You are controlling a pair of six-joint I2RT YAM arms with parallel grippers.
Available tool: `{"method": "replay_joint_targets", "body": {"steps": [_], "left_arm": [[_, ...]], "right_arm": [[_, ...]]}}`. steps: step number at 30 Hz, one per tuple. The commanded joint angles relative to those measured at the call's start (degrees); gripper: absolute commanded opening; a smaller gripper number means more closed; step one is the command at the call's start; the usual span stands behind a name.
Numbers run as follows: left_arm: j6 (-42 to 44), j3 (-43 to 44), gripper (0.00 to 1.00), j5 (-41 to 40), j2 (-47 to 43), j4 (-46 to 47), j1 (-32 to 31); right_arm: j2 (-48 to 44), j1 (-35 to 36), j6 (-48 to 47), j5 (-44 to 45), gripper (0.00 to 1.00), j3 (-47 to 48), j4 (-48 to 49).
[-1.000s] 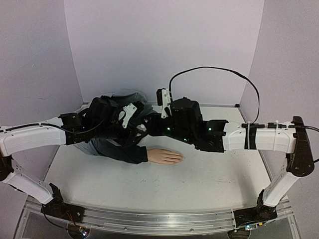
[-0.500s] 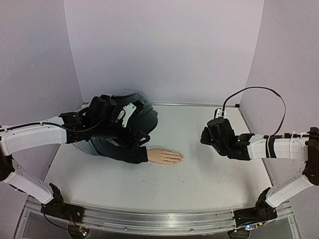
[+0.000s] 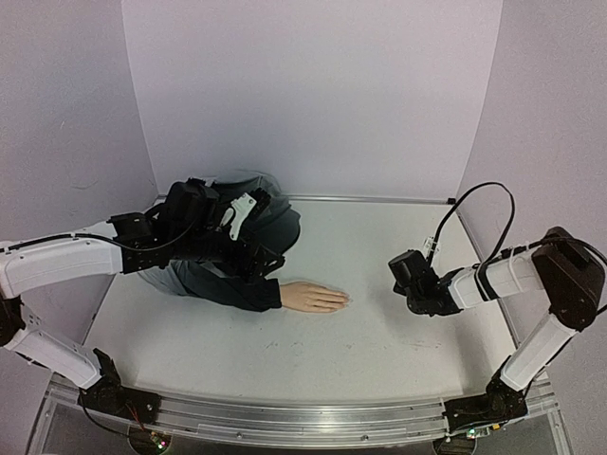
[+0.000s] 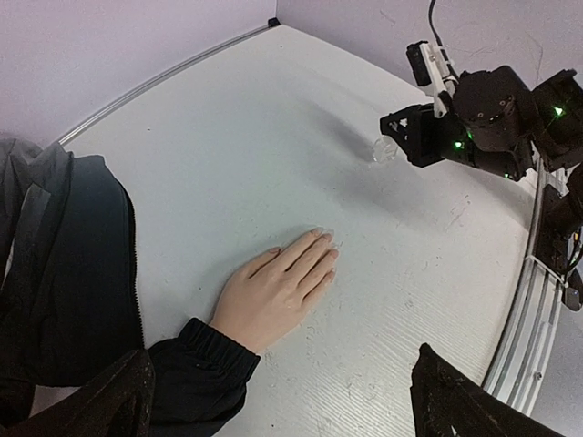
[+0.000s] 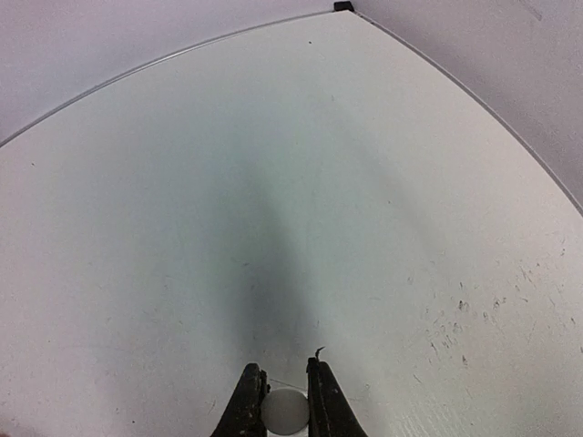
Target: Paint the nails
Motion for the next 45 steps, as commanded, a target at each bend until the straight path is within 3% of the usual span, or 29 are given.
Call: {"method": "replay_joint_targets", "body": {"steps": [1, 4, 6, 10, 13, 18, 22, 25, 29, 37, 45], "left_arm": [[-0.5, -0.5, 1.0, 0.2, -3.2, 2.3, 0.2], [-0.3, -0.8, 1.0, -0.5, -3.6, 2.3, 0.2], [-0.3, -1.1, 0.99, -1.2, -3.8, 2.3, 0.2], [-1.0, -1.5, 1.0, -3.4, -4.4, 2.5, 0.4], [-2.6, -1.9, 1.0, -4.0, -5.3, 2.5, 2.4], [-5.1, -3.0, 1.0, -7.1, -9.3, 2.4, 9.7], [-6.0, -3.4, 1.0, -8.8, -14.3, 1.6, 18.5], [-6.8, -3.3, 1.0, -7.6, -18.9, 0.1, 29.3], [-6.7, -2.7, 1.0, -6.0, -23.8, -1.2, 38.4], [-3.0, -2.1, 0.99, -6.7, -27.7, -1.4, 39.5], [-2.8, -2.2, 0.99, -4.8, -27.1, -1.4, 39.5]], "right_arm": [[2.5, -0.4, 2.7, 2.5, 0.0, -0.2, 2.9], [3.6, -0.6, 3.1, 2.0, 0.01, -0.6, 3.6], [4.2, -0.6, 3.4, 1.8, 0.07, -0.8, 3.9], [3.7, -0.7, 2.7, 0.8, 0.37, -1.1, 4.0], [0.6, -1.1, 0.6, -0.6, 0.51, -1.4, 4.0], [-7.8, -3.6, -7.0, -6.5, 0.7, -2.3, 4.0], [-17.2, -7.2, -15.8, -16.1, 0.96, -3.2, 3.7], [-26.1, -10.6, -22.2, -22.3, 0.98, -3.3, 1.8], [-34.6, -15.9, -28.9, -28.3, 0.98, -0.1, -3.8], [-42.9, -17.2, -32.8, -29.9, 0.98, 6.7, -11.7], [-43.2, -17.1, -32.1, -28.8, 0.98, 8.4, -12.9]]}}
